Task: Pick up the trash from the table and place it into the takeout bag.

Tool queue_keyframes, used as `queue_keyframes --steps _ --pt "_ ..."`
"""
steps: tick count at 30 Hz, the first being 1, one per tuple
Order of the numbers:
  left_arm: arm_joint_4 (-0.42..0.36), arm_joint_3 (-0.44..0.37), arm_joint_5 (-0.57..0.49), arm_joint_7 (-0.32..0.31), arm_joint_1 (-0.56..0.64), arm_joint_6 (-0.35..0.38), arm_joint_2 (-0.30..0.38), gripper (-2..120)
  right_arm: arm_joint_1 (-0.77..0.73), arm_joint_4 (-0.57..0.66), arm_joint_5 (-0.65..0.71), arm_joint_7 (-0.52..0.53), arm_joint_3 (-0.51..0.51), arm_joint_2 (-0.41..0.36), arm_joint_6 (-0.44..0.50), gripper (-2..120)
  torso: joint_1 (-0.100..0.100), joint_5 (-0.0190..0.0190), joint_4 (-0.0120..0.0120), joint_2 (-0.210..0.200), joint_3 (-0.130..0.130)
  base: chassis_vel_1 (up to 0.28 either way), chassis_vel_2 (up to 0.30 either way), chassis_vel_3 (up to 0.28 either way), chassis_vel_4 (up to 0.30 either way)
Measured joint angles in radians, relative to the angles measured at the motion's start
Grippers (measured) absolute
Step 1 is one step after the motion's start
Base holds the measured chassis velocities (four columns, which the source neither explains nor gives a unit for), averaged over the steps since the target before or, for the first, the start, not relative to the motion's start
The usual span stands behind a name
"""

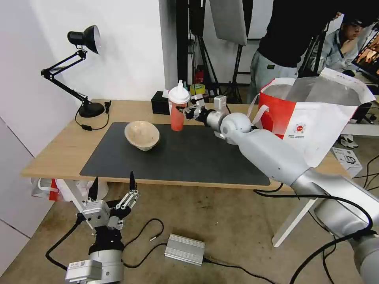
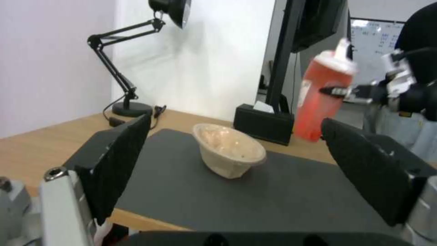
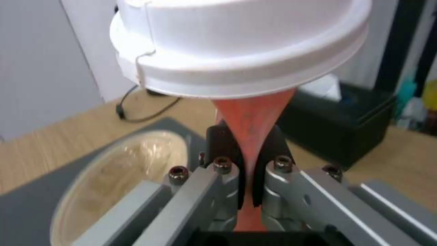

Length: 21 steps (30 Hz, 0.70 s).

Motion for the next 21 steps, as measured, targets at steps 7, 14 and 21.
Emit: queue_keyframes --steps 7,14,21 --pt "-0.01 -0.004 0.0 0.0 0.003 0.002 0.011 100 -0.002 0.169 0.077 0.068 0.057 -0.113 -0.006 2 0.0 0.0001 -0.0001 0.0 0.0 0.0 0.0 0.0 0.0" --pt "-0.014 -0.006 0.0 -0.002 0.007 0.004 0.014 100 -0.016 0.336 0.149 0.133 0.09 -0.233 -0.02 2 0.0 0.0 -0.0002 0.0 0.0 0.0 0.0 0.0 0.0" --pt "-0.01 -0.005 0.001 -0.002 0.004 0.004 0.015 100 -0.031 0.43 0.217 0.188 0.124 -0.309 -0.028 2 0.0 0.0 -0.0001 0.0 0.0 0.0 0.0 0.0 0.0"
